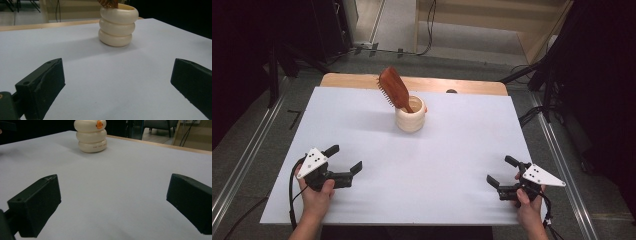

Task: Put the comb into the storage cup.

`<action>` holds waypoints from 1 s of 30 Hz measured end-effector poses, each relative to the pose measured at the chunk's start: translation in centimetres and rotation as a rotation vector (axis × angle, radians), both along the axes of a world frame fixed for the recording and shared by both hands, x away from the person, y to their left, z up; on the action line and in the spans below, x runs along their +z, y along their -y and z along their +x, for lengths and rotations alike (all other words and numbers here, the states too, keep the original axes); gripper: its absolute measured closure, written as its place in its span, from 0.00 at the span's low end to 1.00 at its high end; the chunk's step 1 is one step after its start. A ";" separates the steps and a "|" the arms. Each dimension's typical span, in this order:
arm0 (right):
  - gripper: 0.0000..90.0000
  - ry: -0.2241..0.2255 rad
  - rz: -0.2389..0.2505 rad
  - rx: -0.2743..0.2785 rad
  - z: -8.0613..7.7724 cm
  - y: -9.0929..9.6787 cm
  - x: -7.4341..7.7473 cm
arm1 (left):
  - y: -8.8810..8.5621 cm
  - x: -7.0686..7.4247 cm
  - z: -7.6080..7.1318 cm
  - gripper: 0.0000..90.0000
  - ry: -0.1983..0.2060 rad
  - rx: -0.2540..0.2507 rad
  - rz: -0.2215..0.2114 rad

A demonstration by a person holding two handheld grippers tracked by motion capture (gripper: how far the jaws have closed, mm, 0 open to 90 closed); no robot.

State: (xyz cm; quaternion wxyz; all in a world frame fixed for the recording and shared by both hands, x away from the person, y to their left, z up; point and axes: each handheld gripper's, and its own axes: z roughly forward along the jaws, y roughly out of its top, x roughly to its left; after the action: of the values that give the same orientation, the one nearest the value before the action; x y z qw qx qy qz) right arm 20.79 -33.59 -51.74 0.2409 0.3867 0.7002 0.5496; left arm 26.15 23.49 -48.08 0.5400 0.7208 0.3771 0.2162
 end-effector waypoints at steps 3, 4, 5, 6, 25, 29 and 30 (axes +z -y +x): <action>0.00 0.000 -0.001 -0.001 0.0 0.0 0.0 | -0.6 0.0 -0.4 0.00 -0.001 0.006 0.001; 0.00 0.000 -0.001 -0.001 0.0 0.0 0.0 | -0.6 0.0 -0.4 0.00 -0.001 0.006 0.001; 0.00 -0.002 -0.001 -0.001 0.0 0.0 0.0 | -0.8 -0.1 -0.5 0.00 0.001 0.009 0.005; 0.00 -0.002 -0.001 -0.001 0.0 0.0 0.0 | -0.9 -0.1 -0.6 0.00 0.000 0.011 0.006; 0.00 -0.002 -0.008 -0.009 0.0 0.0 0.0 | -2.6 -0.6 -1.8 0.00 -0.006 0.001 0.095; 0.00 -0.001 -0.008 -0.013 0.0 0.0 0.0 | -3.2 -0.6 -1.9 0.00 -0.004 0.011 0.082; 0.00 0.000 -0.007 -0.013 0.0 0.0 0.0 | -3.3 -0.6 -1.9 0.00 -0.005 0.015 0.085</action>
State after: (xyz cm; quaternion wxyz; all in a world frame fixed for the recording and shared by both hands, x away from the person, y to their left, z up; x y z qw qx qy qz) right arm 20.81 -33.56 -51.77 0.2456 0.3904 0.6997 0.5456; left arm 24.21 26.80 -48.66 0.5062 0.7407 0.3743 0.2345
